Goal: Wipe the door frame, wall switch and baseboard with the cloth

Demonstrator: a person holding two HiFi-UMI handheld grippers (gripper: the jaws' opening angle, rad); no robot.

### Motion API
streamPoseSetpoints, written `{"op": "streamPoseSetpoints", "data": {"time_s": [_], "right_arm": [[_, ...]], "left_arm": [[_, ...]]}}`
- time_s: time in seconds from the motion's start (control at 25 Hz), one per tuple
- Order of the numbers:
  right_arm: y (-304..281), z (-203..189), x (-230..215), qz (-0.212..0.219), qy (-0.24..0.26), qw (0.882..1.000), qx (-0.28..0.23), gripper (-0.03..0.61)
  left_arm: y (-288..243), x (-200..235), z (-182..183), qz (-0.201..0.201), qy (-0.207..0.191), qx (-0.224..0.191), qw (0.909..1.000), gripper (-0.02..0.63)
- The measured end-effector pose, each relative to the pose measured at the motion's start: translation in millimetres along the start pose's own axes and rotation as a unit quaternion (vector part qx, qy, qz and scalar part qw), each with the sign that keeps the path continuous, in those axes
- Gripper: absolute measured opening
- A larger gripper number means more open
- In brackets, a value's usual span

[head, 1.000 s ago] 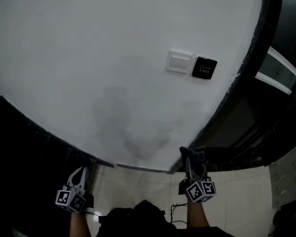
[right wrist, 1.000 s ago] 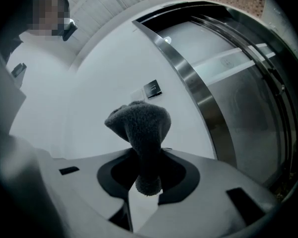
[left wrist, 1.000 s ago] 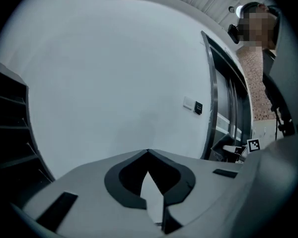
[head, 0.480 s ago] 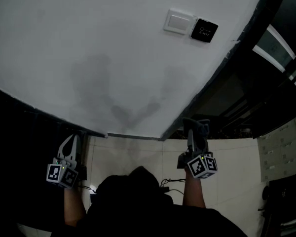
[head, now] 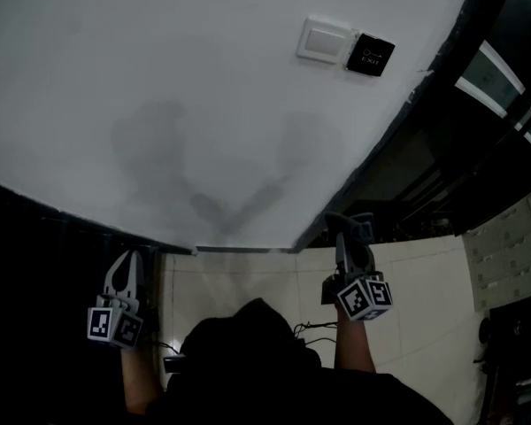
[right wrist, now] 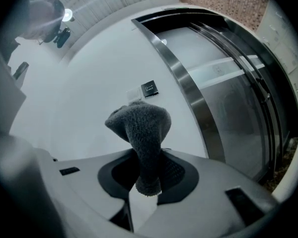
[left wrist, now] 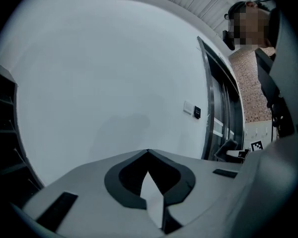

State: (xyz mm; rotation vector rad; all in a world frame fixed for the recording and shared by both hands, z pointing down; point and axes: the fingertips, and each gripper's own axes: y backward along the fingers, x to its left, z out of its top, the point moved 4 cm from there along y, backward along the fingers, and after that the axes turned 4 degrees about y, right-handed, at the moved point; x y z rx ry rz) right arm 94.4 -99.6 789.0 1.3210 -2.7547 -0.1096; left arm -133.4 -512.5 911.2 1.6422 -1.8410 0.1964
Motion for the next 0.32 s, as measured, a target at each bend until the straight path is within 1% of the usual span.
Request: {"op": "streamPoseSetpoints", "data": {"time_s": [0.08,0.2,0.32], "right_arm": [[-4,-2,4,0.002,0.011,1.0,0.008,0.081],[-11,-4,6,0.002,0.01,1.0,0.013,0.081],[-15,-8,5,-0.004,0.008,1.0,0.014,0.081]], "left_arm": [[1,3,1,0.003,-0.005,-0.001,1.0,-0.006],[1,13,1,0.01,-0.003,-0.002,0.9999,-0.006],[-3,22,-1,0.014,-0.002,0.011,0.9998,-0.006]]}}
